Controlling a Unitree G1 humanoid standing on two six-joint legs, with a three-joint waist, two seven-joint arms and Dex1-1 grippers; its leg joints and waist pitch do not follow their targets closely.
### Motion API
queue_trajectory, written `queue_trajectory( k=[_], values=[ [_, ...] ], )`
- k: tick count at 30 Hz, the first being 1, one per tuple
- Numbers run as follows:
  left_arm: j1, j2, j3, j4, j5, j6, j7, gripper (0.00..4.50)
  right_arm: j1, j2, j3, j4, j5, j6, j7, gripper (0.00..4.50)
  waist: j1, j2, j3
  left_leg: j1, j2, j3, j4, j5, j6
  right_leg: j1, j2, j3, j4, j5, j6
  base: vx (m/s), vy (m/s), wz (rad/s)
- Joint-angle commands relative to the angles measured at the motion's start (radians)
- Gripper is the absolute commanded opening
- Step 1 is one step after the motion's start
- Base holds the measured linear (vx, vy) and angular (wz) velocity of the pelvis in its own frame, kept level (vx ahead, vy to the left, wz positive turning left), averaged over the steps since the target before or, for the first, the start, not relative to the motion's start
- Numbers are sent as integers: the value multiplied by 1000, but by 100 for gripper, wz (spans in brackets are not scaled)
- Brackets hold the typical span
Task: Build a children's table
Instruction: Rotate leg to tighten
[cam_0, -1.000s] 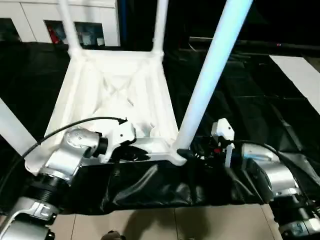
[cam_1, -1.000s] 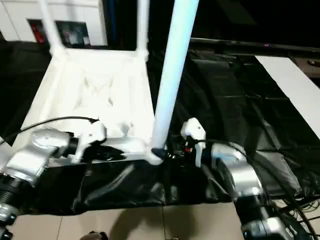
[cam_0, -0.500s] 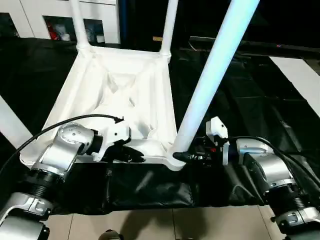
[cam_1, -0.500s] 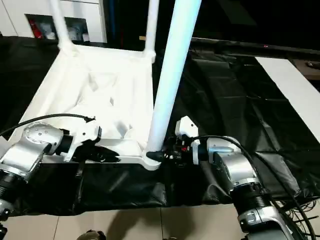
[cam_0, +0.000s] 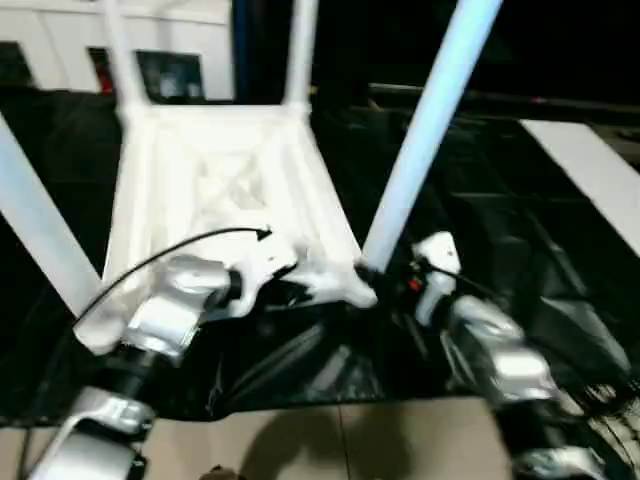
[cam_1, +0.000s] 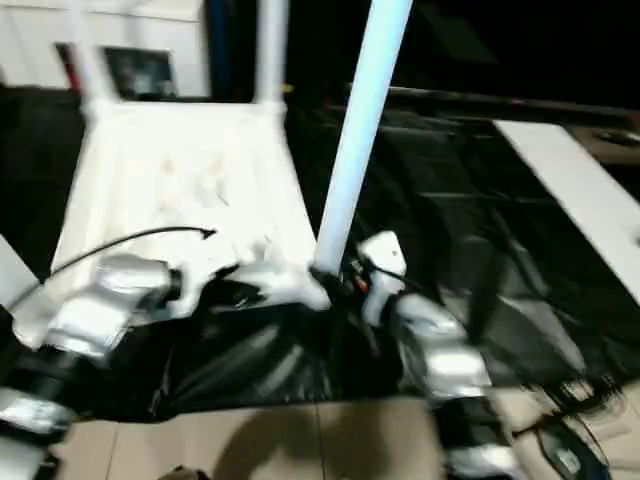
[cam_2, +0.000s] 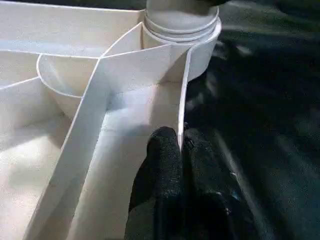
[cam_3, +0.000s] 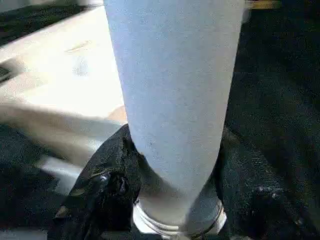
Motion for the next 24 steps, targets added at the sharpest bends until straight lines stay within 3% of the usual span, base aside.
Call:
queue_trajectory(
  k=[1,2,4,5,6,7,9,10,11,12,14,15,17,19,22,24],
  values=[
    [15,-116,-90,35,-20,25,48,0,-6,102,119,86,-35,36,-31,195,-15,8,-6,22,25,-44,-95,-647,-88,-21,-42,2,-107,-669,-67,-55,49,-15],
    [7,-125,-92,46,-6,28,69,0,-24,128,128,98,-49,24,-56,195,-21,10,-4,21,22,-53,-99,-684,-87,-17,-40,-3,-110,-669,-65,-49,54,-15],
    [0,-126,-91,57,2,24,78,0,-35,139,134,100,-50,10,-46,195,-24,16,-2,26,20,-58,-104,-738,-85,-16,-37,-11,-116,-650,-66,-25,27,-8],
    [-3,-129,-88,60,8,24,84,0,-40,146,135,99,-52,2,-41,230,-26,18,-1,29,21,-59,-106,-761,-82,-14,-36,-14,-116,-614,-74,0,0,0],
    [-5,-126,-86,60,8,24,81,0,-42,144,133,99,-50,-4,-34,250,-25,22,0,31,21,-60,-108,-768,-81,-13,-36,-16,-115,-592,-79,0,0,0],
    [-9,-115,-79,57,7,20,69,0,-47,132,121,93,-35,-21,1,264,-27,16,0,29,22,-59,-110,-767,-77,-9,-37,-19,-114,-576,-82,0,0,0],
    [-8,-93,-75,51,5,14,48,0,-50,108,102,86,-14,-31,46,273,-22,18,0,29,22,-54,-113,-740,-67,-5,-45,-19,-114,-524,-92,0,0,0],
    [-4,-64,-69,46,0,3,17,0,-50,68,89,75,7,-37,117,285,-18,6,-3,30,20,-50,-106,-689,-46,-5,-55,-13,-121,-541,-92,0,0,0],
    [-2,-55,-67,44,-3,-1,7,0,-50,55,88,71,13,-37,142,299,-18,6,-3,30,20,-50,-106,-689,-46,-5,-55,-13,-121,-541,-92,0,0,0],
    [-1,-39,-65,43,-7,-12,-10,0,-51,30,88,69,15,-39,176,299,-11,4,-5,21,21,-49,-107,-620,-26,2,-61,-5,-114,-509,-99,0,0,0],
    [2,-21,-59,41,-16,-24,-34,0,-56,-2,90,73,14,-47,211,319,-4,-1,-11,4,27,-34,-106,-437,0,8,-54,5,-89,-303,-152,0,0,0],
    [5,1,-51,38,-29,-40,-67,0,-65,-39,89,81,16,-54,255,319,0,-3,-11,2,25,-31,-104,-407,9,10,-53,5,-84,-269,-161,0,0,0],
    [8,37,-44,36,-48,-85,-126,0,-78,-88,86,89,27,-61,330,319,9,-10,-11,15,26,-14,-92,-384,45,1,-56,12,-87,-322,-168,0,0,0],
    [7,52,-42,39,-50,-90,-145,0,-84,-108,88,91,32,-63,368,319,11,-11,-11,7,28,-13,-90,-344,50,3,-57,16,-84,-323,-172,17,-28,2],
    [8,112,-38,48,-71,-158,-245,0,-104,-178,108,90,55,-56,544,319,19,-15,-18,7,30,-4,-79,-262,71,2,-48,14,-68,-239,-197,46,-67,2],
    [8,128,-37,45,-86,-163,-285,0,-116,-195,114,100,49,-71,583,319,26,-17,-16,8,31,5,-73,-241,78,-2,-48,14,-65,-231,-210,58,-68,5]
  ],
)
